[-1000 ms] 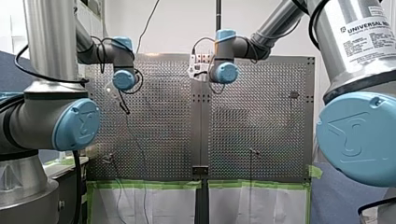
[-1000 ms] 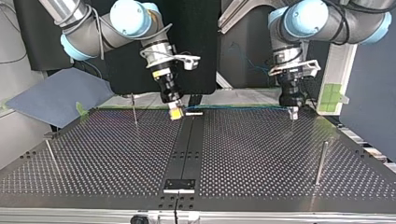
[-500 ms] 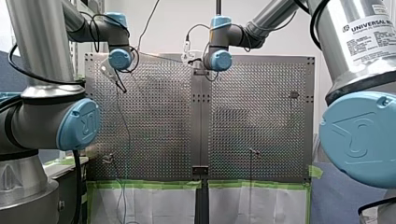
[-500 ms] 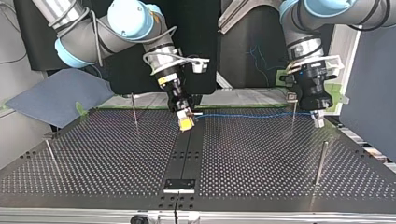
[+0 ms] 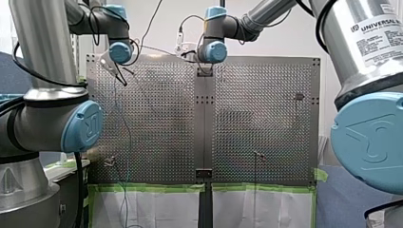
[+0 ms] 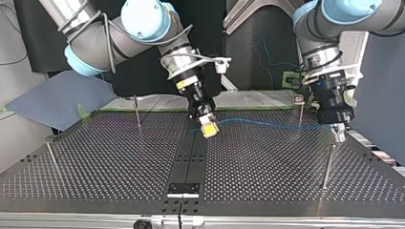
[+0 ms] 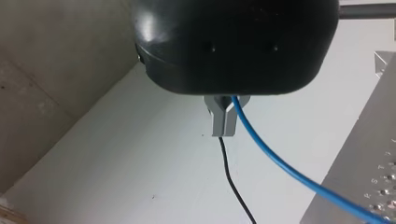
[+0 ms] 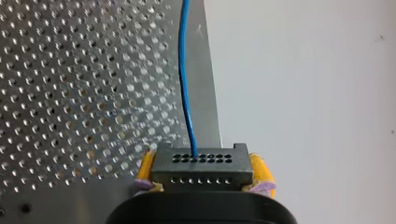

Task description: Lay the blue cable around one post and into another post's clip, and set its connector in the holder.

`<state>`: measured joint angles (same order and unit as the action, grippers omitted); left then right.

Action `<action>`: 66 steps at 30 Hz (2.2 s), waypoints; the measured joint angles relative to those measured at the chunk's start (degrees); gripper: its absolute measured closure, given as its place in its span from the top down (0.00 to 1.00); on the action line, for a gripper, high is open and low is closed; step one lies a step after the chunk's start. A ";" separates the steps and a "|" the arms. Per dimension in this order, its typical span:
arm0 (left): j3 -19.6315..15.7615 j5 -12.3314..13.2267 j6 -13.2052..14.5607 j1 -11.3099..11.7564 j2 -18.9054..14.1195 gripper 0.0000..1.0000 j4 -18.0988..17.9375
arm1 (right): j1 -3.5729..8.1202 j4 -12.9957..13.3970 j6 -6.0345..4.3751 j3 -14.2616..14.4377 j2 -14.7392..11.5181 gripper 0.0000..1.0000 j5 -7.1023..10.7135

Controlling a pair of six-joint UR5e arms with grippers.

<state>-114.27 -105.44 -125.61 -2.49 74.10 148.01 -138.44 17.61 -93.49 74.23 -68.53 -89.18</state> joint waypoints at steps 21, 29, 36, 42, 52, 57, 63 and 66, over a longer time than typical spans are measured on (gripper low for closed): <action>4.16 8.27 -6.49 9.89 3.81 0.02 0.55 | -1.67 -6.03 1.91 -11.96 5.54 0.00 -0.47; 7.41 11.77 -7.55 14.25 6.90 0.02 0.54 | -2.57 -7.78 2.22 -16.66 7.90 0.00 -0.86; 10.92 12.13 -9.82 15.63 8.64 0.02 0.54 | -2.99 -8.16 2.73 -19.94 9.47 0.00 -1.08; 11.67 12.58 -9.35 15.94 11.08 0.02 0.53 | -3.48 -9.15 2.90 -22.25 11.57 0.00 -1.66; 11.72 13.26 -8.22 16.71 15.67 0.02 -1.06 | -3.53 -9.50 3.02 -23.21 13.72 0.00 -2.49; 11.73 13.39 -7.59 17.16 17.69 0.02 -1.53 | -2.97 -9.63 3.03 -23.25 13.91 0.00 -3.07; 11.71 13.30 -6.74 17.62 19.20 0.02 -1.76 | -2.48 -9.99 3.03 -23.23 14.16 0.00 -3.41; 11.68 13.34 -6.33 17.66 19.61 0.02 -1.72 | -2.25 -10.42 3.03 -23.22 14.46 0.00 -3.61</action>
<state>-102.59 -92.10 -131.95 15.17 93.71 146.28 -140.69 7.20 -90.46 51.01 -54.06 -92.79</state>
